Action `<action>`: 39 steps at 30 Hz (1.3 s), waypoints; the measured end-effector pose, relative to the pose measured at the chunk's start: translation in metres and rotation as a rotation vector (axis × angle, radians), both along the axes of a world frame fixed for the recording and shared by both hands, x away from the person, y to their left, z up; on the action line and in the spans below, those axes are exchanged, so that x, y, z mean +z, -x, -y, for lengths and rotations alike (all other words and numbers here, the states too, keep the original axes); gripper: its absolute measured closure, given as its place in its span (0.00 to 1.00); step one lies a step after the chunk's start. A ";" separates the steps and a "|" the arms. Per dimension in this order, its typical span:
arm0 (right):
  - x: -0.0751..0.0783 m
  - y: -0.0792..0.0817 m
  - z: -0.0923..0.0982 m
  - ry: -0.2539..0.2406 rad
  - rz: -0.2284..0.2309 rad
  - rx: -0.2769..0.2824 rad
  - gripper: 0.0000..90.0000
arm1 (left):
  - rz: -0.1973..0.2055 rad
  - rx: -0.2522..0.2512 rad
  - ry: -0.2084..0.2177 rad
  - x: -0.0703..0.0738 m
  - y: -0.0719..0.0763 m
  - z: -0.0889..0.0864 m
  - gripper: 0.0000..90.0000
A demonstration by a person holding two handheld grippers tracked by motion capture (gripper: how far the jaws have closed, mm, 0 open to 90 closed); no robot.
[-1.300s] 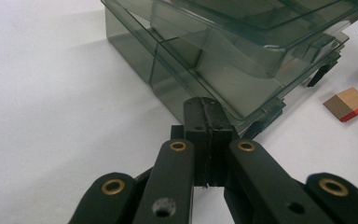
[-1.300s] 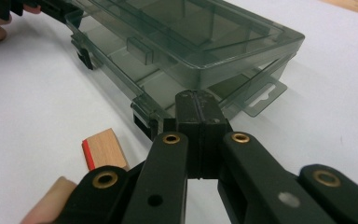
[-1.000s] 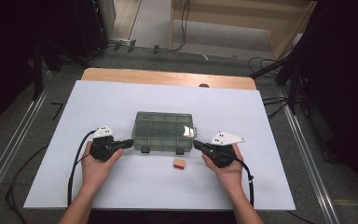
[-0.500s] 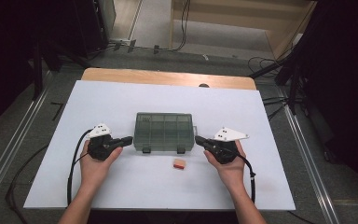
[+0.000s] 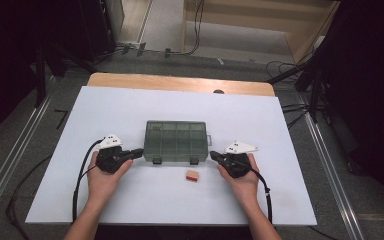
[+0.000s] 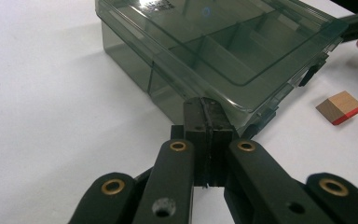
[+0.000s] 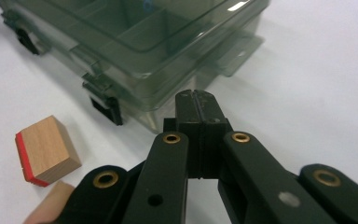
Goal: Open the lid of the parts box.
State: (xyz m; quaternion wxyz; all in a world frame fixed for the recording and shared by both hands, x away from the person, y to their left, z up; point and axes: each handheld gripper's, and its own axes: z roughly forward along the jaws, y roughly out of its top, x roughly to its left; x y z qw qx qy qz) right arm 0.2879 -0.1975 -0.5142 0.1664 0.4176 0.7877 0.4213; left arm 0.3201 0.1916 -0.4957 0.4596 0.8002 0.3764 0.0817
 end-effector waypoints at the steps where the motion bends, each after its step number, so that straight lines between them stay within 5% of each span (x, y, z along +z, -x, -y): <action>1: -0.001 0.000 -0.005 0.017 0.001 0.013 0.98 | 0.001 0.002 -0.001 0.000 0.000 0.000 1.00; 23: 0.011 0.006 -0.007 -0.039 0.025 0.053 0.98 | 0.002 0.007 0.021 -0.001 -0.001 -0.001 1.00; 39: 0.031 0.003 -0.007 -0.086 0.083 0.056 0.98 | 0.088 -0.005 0.109 0.018 0.004 0.002 1.00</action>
